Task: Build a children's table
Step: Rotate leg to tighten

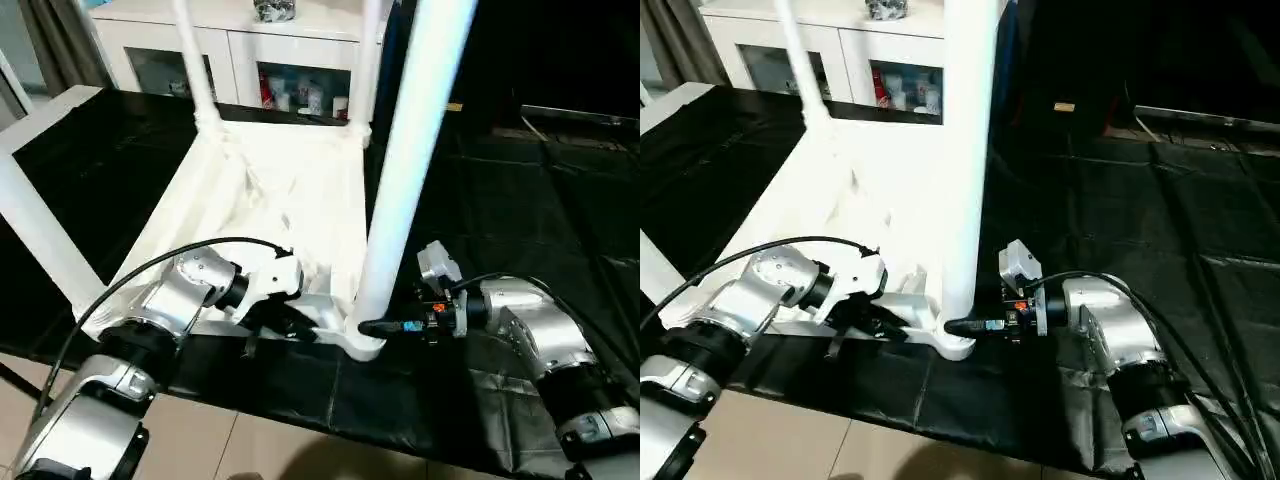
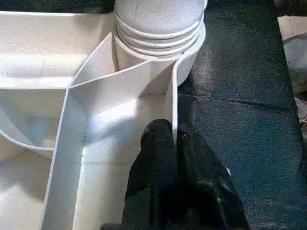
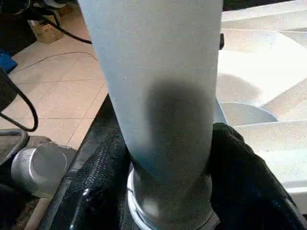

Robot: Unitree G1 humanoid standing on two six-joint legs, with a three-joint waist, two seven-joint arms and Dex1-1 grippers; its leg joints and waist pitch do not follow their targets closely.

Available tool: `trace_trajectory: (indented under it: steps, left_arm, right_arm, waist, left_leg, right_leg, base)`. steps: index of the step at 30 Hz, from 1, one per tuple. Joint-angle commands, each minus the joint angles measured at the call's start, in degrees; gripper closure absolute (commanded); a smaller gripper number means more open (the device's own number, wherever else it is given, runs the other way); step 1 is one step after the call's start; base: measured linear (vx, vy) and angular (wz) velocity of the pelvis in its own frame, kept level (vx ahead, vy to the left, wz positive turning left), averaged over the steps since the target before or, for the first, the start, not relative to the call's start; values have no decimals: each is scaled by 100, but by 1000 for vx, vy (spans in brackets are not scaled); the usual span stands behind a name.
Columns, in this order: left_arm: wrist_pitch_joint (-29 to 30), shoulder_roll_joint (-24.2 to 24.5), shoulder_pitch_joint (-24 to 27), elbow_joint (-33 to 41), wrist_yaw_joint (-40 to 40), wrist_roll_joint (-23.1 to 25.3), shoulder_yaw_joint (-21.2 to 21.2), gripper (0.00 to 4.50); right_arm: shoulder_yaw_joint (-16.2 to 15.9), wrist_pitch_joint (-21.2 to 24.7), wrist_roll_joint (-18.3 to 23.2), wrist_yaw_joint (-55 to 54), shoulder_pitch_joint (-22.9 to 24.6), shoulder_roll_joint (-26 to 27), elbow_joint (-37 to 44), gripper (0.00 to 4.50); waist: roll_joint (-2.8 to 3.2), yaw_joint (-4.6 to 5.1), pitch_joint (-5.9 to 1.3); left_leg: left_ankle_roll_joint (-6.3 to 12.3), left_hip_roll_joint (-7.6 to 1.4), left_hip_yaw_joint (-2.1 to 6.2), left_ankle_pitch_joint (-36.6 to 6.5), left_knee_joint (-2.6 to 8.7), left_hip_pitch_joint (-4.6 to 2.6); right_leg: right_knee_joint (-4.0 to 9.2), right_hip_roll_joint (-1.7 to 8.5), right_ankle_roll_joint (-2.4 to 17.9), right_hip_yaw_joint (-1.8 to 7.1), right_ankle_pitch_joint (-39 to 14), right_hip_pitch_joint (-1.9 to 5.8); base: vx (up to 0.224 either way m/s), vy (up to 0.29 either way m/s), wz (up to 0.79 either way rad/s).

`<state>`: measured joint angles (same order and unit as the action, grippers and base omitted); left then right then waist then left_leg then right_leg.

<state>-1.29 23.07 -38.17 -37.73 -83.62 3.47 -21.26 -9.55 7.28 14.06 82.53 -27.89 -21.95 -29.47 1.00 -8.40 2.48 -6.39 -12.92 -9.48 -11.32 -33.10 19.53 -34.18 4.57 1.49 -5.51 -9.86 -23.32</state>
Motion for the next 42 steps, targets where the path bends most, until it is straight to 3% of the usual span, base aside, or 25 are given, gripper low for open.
trace_trajectory:
  steps: [1,12,14,17,18,20,21,22,25,29,33,35,38,42]
  left_arm:
    - [-102,-22,20,139,-324,17,-223,450]
    - [36,-74,-34,46,12,58,-135,450]
    - [313,-187,-123,-66,388,77,-7,450]
    - [800,-427,-228,-109,791,-91,241,450]
    - [884,-486,-256,-115,906,-102,279,450]
    - [1028,-614,-312,-149,1155,-86,326,450]
    - [1106,-689,-339,-168,1277,-87,350,450]
    - [1204,-805,-382,-211,1492,-76,387,450]
    - [1412,-1078,-454,-265,1992,-53,473,450]
    - [1736,-1503,-529,-261,2793,-3,639,450]
    - [1833,-1746,-602,-323,3279,8,741,450]
    - [1832,-1785,-589,-284,3298,5,740,450]
    - [1762,-1731,-527,-182,3201,-9,726,450]
    - [1689,-1531,-373,39,2963,0,715,450]
  right_arm:
    - [-79,90,82,192,-102,-12,-26,246]
    - [-92,262,190,272,29,13,173,250]
    - [-38,437,232,-6,111,125,327,250]
    - [37,653,-45,-1041,85,427,288,250]
    - [43,631,-161,-1344,69,526,252,250]
    - [96,669,-340,-1969,-2,747,138,250]
    - [132,688,-404,-2276,-47,875,76,251]
    - [170,754,-486,-2658,-99,1038,21,251]
    - [209,897,-706,-3475,-211,1367,-83,252]
    - [317,1041,-1006,-4741,-460,1800,-375,254]
    - [476,1091,-992,-5237,-591,2088,-528,254]
    - [515,972,-839,-5018,-549,2189,-375,188]
    - [561,1005,-722,-4928,-533,2235,-273,174]
    - [520,940,-722,-4773,-456,2159,-184,137]
  waist:
    - [-69,31,-384]
    - [-70,22,-386]
    - [-38,12,-378]
    - [-52,39,-351]
    - [-17,43,-350]
    - [-33,122,-326]
    - [-8,141,-326]
    - [-31,249,-312]
    - [-27,364,-315]
    - [6,486,-334]
    - [2,505,-351]
    - [-29,495,-369]
    - [-1,481,-377]
    - [-16,464,-373]
  left_leg:
    - [448,-45,-71,-596,327,36]
    - [459,-40,-72,-572,315,39]
    - [427,-44,-78,-639,316,19]
    - [295,-19,-76,-785,342,27]
    - [250,-25,-68,-861,347,11]
    - [118,13,-41,-996,375,52]
    - [89,19,-36,-1012,377,55]
    - [50,51,-32,-1137,378,46]
    - [33,69,-9,-1097,380,75]
    - [93,73,-19,-1043,361,43]
    - [189,62,-24,-969,354,53]
    - [291,55,-39,-829,343,53]
    - [393,42,-36,-679,345,50]
    - [417,32,-42,-670,350,50]
  right_leg:
    - [296,348,1218,280,-868,365]
    - [292,339,1216,279,-857,367]
    - [316,337,1189,282,-987,346]
    - [359,339,1068,271,-1380,353]
    - [373,352,1027,270,-1541,343]
    - [430,355,780,251,-2059,381]
    - [439,354,723,249,-2145,382]
    - [486,339,620,234,-2411,367]
    - [499,333,545,214,-2505,391]
    - [497,303,719,220,-2178,357]
    - [456,295,887,241,-1717,367]
    - [411,295,1056,257,-1229,383]
    - [376,308,1205,263,-892,396]
    - [358,323,1266,270,-816,411]
  base:
    - [0,0,0]
    - [0,0,0]
    - [0,0,0]
    - [0,0,0]
    - [0,0,0]
    - [0,0,0]
    - [0,0,0]
    - [0,0,0]
    - [0,0,0]
    - [0,0,0]
    - [0,0,0]
    - [0,0,0]
    - [0,0,0]
    - [0,0,0]
